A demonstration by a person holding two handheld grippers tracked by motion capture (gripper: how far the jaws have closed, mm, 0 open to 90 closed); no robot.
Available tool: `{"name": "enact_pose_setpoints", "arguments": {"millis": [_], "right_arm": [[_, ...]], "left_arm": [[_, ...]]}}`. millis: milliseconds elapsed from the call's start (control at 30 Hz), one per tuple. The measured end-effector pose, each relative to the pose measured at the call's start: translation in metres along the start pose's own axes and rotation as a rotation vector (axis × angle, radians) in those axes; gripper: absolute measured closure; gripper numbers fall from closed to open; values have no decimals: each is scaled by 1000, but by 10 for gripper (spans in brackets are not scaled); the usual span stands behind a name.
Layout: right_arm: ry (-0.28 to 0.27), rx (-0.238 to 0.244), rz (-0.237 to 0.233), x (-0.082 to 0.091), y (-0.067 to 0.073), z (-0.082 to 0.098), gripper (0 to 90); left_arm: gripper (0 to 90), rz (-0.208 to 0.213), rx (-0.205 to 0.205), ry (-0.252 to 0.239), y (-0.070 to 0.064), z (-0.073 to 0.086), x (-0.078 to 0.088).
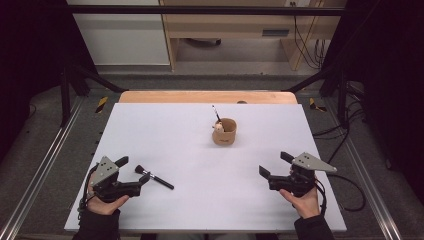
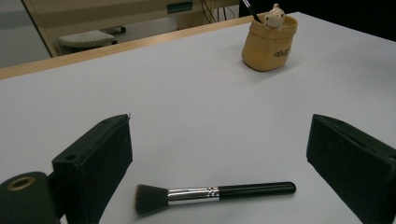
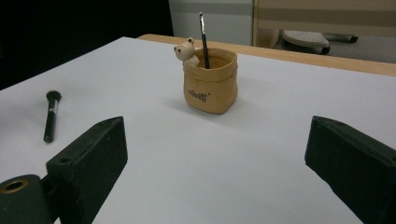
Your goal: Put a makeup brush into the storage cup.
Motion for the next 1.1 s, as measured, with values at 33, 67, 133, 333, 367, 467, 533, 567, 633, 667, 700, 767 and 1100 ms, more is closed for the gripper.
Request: {"name": "enact_pose_setpoints", "arguments": {"millis": [33,67,133,333,367,467,533,567,633,667,700,767,1100], "right_arm": [[0,4,-2,0,0,1,63],[1,3,0,1,0,2,63],[-3,0,1,2,-1,3,63],[-26,1,18,5,-3,1,62],[-30,4,18,5,-3,1,62],[-35,2,17,5,-2,1,62],[-30,10,17,5,0,1,62],[-30,10,17,5,0,1,62],[-30,12,17,4,2,0,62],[-29,11,17,4,2,0,62],[-27,15,18,4,3,0,62],[-24,15,19,3,4,0,62],[-24,19,18,5,8,-1,62]], "left_arm": [[62,-2,4,-1,0,0,-1],[62,-2,3,2,-1,1,-1],[62,-1,5,5,-1,2,-2],[61,-9,2,18,-4,3,-4],[61,-8,2,19,-4,3,-5],[61,-12,0,29,-5,3,-5],[61,-14,1,32,-6,3,-6],[61,-13,1,33,-7,3,-6],[61,-13,1,38,-7,3,-7],[61,-13,5,40,-7,3,-7],[62,-13,5,44,-8,4,-7],[63,-18,9,55,-9,5,-8],[73,-31,34,98,-14,10,-12]]}}
Point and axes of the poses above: each handheld gripper's, and its own axes: x roughly backward along the jaws, z roughly out of its underside, y roughly to its left, the point moved 3 cm from there along -x, roughly forward along the jaws, and after that the axes turned 11 degrees about -x, right-handed, at the moved point
